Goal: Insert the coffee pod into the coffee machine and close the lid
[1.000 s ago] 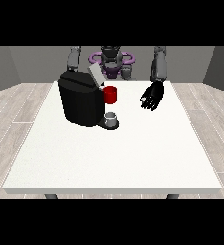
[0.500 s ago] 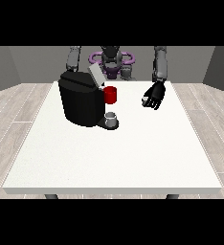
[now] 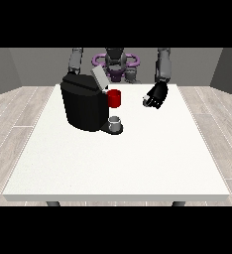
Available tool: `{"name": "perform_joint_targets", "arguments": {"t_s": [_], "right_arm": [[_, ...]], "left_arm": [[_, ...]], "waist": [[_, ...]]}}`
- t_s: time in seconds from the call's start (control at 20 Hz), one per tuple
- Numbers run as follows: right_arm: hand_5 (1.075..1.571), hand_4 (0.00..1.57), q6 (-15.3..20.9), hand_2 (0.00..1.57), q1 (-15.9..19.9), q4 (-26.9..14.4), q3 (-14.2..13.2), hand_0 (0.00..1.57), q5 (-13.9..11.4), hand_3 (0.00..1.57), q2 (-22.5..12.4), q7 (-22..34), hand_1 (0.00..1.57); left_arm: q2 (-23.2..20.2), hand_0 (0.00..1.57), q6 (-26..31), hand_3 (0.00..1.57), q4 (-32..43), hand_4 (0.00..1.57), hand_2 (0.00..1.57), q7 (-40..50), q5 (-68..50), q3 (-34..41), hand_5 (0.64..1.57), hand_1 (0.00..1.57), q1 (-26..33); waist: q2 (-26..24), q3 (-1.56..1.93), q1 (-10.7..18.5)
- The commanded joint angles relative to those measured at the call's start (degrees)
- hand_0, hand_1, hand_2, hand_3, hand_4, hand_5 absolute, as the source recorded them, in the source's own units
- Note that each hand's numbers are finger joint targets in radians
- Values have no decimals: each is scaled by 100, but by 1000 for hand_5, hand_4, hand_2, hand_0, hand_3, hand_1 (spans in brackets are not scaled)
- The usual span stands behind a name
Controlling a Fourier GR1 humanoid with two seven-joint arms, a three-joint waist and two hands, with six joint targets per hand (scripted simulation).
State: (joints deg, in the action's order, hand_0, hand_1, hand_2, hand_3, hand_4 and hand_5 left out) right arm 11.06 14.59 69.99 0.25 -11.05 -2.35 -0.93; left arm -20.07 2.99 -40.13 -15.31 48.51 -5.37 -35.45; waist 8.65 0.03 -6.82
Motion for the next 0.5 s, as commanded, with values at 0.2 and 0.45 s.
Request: {"name": "perform_joint_targets", "arguments": {"t_s": [0.2,0.45], "right_arm": [[1571,0,-40,0,-98,-655,-278,0,123,0,-95,-464,0],[1571,0,63,0,-298,-494,70,0,-98,0,161,-151,0]], "left_arm": [[108,1413,1145,1314,-381,515,1400,66,-298,126,1571,1413,-376],[114,1418,1847,1334,-467,534,1400,431,-431,235,1571,1418,-916]], "waist": [[-477,0,304],[-841,-1,79]]}}
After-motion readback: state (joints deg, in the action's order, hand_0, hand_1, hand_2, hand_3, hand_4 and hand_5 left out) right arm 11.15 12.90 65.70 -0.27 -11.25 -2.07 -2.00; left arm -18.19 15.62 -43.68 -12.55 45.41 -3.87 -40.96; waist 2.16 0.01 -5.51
